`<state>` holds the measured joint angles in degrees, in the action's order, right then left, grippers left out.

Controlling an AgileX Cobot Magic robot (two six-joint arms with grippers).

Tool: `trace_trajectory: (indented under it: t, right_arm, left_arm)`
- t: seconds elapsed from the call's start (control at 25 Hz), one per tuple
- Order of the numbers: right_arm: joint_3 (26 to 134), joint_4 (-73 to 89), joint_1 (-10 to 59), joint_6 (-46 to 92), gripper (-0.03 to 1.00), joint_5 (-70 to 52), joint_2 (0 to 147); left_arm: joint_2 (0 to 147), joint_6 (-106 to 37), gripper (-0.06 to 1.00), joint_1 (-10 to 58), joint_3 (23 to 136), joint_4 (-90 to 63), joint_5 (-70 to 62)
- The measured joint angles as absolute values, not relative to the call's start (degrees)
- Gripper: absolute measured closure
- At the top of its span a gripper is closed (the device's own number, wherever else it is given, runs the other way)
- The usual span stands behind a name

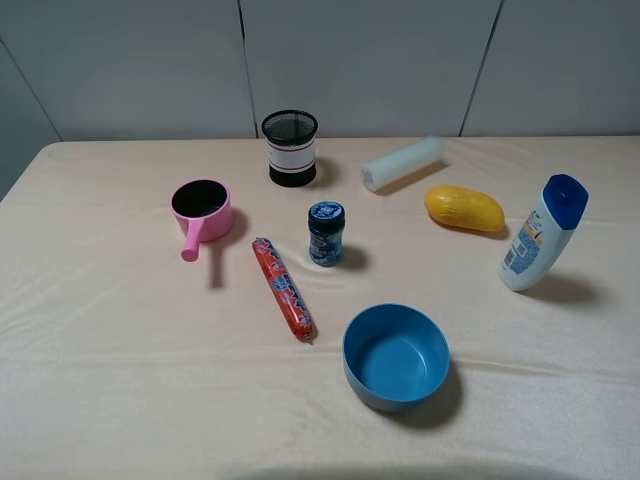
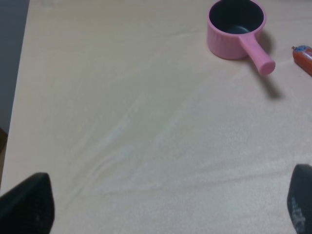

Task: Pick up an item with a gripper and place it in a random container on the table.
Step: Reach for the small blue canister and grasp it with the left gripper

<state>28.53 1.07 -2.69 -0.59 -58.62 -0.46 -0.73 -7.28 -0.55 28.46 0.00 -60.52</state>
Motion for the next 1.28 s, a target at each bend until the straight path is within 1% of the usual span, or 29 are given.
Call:
trace_trajectory:
  t: [1.0, 1.28]
  right_arm:
    - [28.5, 1.1, -2.7, -0.6, 0.27, -58.6, -0.5]
    - [28.5, 1.1, -2.7, -0.6, 0.27, -58.6, -0.5]
  left_arm:
    - [-0.7, -7.3, -0.02, -0.6, 28.5, 0.0, -60.5]
    - [2.2, -7.3, -0.02, -0.6, 30.0, 0.0, -57.1]
